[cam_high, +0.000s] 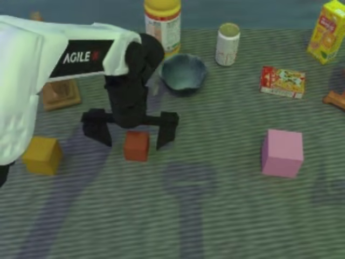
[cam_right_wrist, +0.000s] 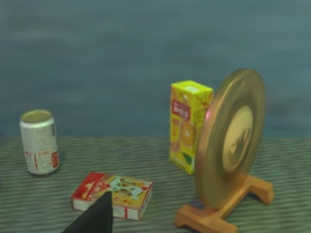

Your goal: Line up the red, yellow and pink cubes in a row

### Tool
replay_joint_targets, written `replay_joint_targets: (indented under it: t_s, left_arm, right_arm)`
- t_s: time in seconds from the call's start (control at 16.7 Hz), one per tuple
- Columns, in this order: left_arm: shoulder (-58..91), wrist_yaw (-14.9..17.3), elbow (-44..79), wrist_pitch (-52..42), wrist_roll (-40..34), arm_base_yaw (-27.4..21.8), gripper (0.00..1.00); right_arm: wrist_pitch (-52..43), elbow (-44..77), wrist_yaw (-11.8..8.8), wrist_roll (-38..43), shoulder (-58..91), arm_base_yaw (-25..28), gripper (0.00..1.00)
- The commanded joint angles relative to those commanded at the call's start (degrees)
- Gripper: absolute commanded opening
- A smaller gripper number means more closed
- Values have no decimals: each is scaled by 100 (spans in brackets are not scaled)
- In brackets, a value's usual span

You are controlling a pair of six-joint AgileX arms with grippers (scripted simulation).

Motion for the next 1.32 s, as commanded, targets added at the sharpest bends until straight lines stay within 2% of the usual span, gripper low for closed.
replay_joint_targets:
  t_s: [0.36, 1.14, 1.32]
  left_arm:
    - [148, 2, -177, 278, -3, -5, 100]
    - [148, 2, -177, 278, -3, -5, 2]
    - [148, 2, -177, 278, -3, -5, 0]
  right_arm:
    - [0, 0, 0, 0, 0, 0, 100]
    - [0, 0, 0, 0, 0, 0, 100]
    - [0, 0, 0, 0, 0, 0, 100]
